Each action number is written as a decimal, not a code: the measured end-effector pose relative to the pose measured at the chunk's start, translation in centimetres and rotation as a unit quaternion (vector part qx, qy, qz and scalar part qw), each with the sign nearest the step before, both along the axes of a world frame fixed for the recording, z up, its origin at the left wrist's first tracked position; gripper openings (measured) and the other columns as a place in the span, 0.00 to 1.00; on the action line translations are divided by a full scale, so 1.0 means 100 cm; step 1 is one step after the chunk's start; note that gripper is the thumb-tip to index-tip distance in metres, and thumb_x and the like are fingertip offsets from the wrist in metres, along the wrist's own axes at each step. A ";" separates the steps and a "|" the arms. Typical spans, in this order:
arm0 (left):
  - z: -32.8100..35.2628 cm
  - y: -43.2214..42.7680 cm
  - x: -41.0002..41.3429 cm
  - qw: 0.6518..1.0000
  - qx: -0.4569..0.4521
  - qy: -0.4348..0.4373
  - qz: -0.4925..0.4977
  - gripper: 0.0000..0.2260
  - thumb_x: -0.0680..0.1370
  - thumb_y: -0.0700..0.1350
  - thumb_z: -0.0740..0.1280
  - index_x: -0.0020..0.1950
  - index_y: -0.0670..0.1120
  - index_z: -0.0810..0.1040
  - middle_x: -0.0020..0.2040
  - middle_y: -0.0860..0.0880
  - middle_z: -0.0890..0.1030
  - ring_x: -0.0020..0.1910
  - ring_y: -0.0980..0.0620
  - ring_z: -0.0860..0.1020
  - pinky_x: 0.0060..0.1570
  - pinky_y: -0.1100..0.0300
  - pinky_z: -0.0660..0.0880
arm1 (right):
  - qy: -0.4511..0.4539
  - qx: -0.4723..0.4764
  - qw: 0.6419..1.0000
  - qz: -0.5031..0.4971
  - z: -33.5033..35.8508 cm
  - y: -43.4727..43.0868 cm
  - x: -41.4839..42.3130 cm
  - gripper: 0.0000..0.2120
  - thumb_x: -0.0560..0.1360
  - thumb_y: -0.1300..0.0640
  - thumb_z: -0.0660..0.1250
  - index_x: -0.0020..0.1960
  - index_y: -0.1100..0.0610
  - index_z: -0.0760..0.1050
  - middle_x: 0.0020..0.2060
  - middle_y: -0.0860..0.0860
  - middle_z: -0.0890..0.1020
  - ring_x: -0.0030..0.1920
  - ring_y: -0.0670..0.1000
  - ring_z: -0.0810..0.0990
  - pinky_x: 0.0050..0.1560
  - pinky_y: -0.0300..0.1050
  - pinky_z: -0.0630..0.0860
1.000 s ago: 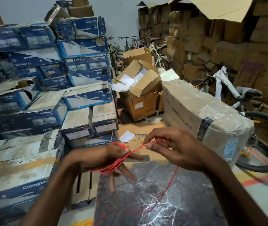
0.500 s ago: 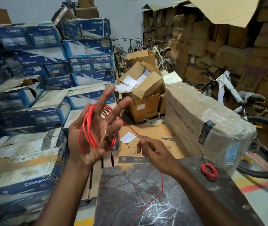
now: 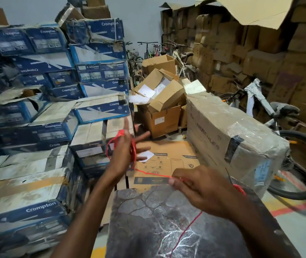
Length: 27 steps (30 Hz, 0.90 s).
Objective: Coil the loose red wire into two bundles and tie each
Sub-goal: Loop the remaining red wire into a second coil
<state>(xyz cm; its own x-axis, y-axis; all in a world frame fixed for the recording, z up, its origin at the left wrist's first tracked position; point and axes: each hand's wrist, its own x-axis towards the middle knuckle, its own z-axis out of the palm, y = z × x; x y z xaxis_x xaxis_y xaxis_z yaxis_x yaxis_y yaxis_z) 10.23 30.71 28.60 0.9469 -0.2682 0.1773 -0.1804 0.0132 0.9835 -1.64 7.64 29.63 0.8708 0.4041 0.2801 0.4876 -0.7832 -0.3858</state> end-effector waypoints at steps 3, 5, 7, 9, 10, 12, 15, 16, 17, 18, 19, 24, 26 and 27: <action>-0.009 -0.005 -0.019 0.964 0.239 -0.014 -0.111 0.25 0.83 0.65 0.43 0.79 0.69 0.38 0.58 0.54 0.86 0.37 0.44 0.86 0.55 0.44 0.77 | -0.056 0.025 0.997 -0.050 0.026 -0.020 0.008 0.18 0.79 0.33 0.57 0.50 0.43 0.79 0.32 0.43 0.80 0.34 0.41 0.77 0.36 0.47 0.76; -0.004 -0.007 -0.032 0.936 0.312 0.005 -0.163 0.29 0.82 0.66 0.43 0.82 0.62 0.42 0.47 0.53 0.88 0.33 0.37 0.83 0.43 0.54 0.75 | -0.062 0.072 0.994 -0.061 0.036 -0.032 0.015 0.15 0.77 0.34 0.61 0.51 0.42 0.79 0.36 0.44 0.82 0.39 0.42 0.80 0.39 0.50 0.79; 0.008 -0.007 -0.043 0.927 0.322 0.021 -0.194 0.29 0.81 0.65 0.44 0.82 0.60 0.51 0.35 0.48 0.86 0.31 0.32 0.79 0.33 0.58 0.76 | -0.061 0.142 0.987 -0.039 0.041 -0.038 0.025 0.09 0.79 0.41 0.66 0.51 0.44 0.80 0.41 0.45 0.83 0.44 0.46 0.82 0.44 0.56 0.80; 0.020 -0.007 -0.052 0.931 0.264 0.050 -0.246 0.26 0.83 0.63 0.46 0.80 0.59 0.61 0.23 0.46 0.76 0.20 0.41 0.72 0.25 0.59 0.74 | -0.067 0.205 0.976 -0.013 0.043 -0.042 0.033 0.04 0.81 0.53 0.68 0.53 0.49 0.81 0.46 0.43 0.80 0.50 0.47 0.81 0.50 0.49 0.80; 0.022 -0.006 -0.056 0.930 0.213 0.084 -0.286 0.25 0.84 0.61 0.46 0.78 0.57 0.66 0.21 0.47 0.70 0.17 0.48 0.68 0.22 0.61 0.72 | -0.078 0.220 0.972 -0.006 0.043 -0.042 0.037 0.05 0.81 0.58 0.68 0.54 0.53 0.82 0.47 0.43 0.78 0.50 0.44 0.79 0.50 0.41 0.77; 0.025 -0.007 -0.064 0.908 0.060 0.170 -0.379 0.25 0.86 0.56 0.47 0.72 0.46 0.75 0.19 0.47 0.61 0.15 0.53 0.60 0.21 0.64 0.70 | -0.084 0.261 0.962 -0.009 0.042 -0.038 0.044 0.06 0.82 0.63 0.66 0.55 0.57 0.81 0.47 0.44 0.77 0.49 0.40 0.78 0.50 0.31 0.72; 0.022 -0.012 -0.074 0.832 -0.195 0.234 -0.463 0.24 0.86 0.52 0.52 0.51 0.36 0.80 0.18 0.47 0.55 0.14 0.51 0.54 0.21 0.62 0.67 | -0.029 0.392 0.919 -0.043 0.032 -0.023 0.054 0.05 0.82 0.61 0.66 0.55 0.56 0.80 0.50 0.51 0.83 0.53 0.48 0.83 0.53 0.39 0.79; 0.022 -0.015 -0.075 0.807 -0.265 0.243 -0.469 0.22 0.86 0.51 0.53 0.44 0.38 0.78 0.18 0.47 0.55 0.14 0.51 0.54 0.22 0.62 0.66 | -0.012 0.422 0.905 -0.056 0.025 -0.016 0.056 0.05 0.82 0.59 0.67 0.55 0.55 0.81 0.50 0.49 0.85 0.52 0.48 0.84 0.53 0.41 0.80; 0.024 -0.018 -0.076 0.786 -0.320 0.250 -0.466 0.21 0.86 0.51 0.54 0.39 0.41 0.74 0.17 0.48 0.55 0.14 0.51 0.54 0.22 0.62 0.66 | 0.008 0.442 0.894 -0.067 0.016 -0.009 0.058 0.05 0.82 0.57 0.67 0.54 0.53 0.81 0.49 0.47 0.85 0.50 0.45 0.84 0.51 0.40 0.80; 0.026 -0.022 -0.076 0.776 -0.360 0.248 -0.455 0.21 0.86 0.50 0.54 0.37 0.43 0.70 0.17 0.48 0.55 0.14 0.52 0.54 0.22 0.63 0.67 | 0.030 0.454 0.888 -0.074 0.007 -0.003 0.057 0.05 0.82 0.56 0.67 0.54 0.52 0.82 0.47 0.44 0.85 0.48 0.41 0.83 0.48 0.37 0.79; 0.030 -0.025 -0.076 0.775 -0.389 0.241 -0.436 0.20 0.86 0.49 0.53 0.36 0.45 0.67 0.17 0.48 0.56 0.14 0.52 0.54 0.22 0.62 0.67 | 0.047 0.453 0.887 -0.078 -0.002 0.004 0.057 0.05 0.82 0.55 0.67 0.53 0.52 0.82 0.45 0.42 0.85 0.45 0.38 0.81 0.45 0.34 0.77; 0.039 -0.037 -0.065 0.805 -0.451 0.197 -0.331 0.18 0.87 0.50 0.48 0.40 0.47 0.65 0.23 0.50 0.63 0.21 0.54 0.62 0.33 0.56 0.81 | 0.074 0.401 0.910 -0.070 -0.041 0.017 0.056 0.07 0.82 0.54 0.67 0.49 0.49 0.83 0.43 0.47 0.84 0.43 0.45 0.80 0.44 0.42 0.77; 0.035 -0.039 -0.056 0.808 -0.468 0.194 -0.302 0.19 0.88 0.52 0.47 0.41 0.47 0.66 0.25 0.50 0.69 0.25 0.54 0.69 0.37 0.53 0.83 | 0.078 0.385 0.917 -0.074 -0.046 0.016 0.053 0.07 0.82 0.53 0.67 0.49 0.49 0.83 0.42 0.49 0.84 0.41 0.47 0.81 0.43 0.49 0.79; 0.032 -0.039 -0.050 0.807 -0.476 0.195 -0.289 0.19 0.88 0.52 0.47 0.41 0.47 0.67 0.27 0.50 0.72 0.28 0.54 0.72 0.38 0.53 0.84 | 0.080 0.380 0.919 -0.074 -0.048 0.015 0.051 0.08 0.83 0.53 0.67 0.49 0.50 0.84 0.40 0.49 0.83 0.41 0.48 0.80 0.43 0.51 0.79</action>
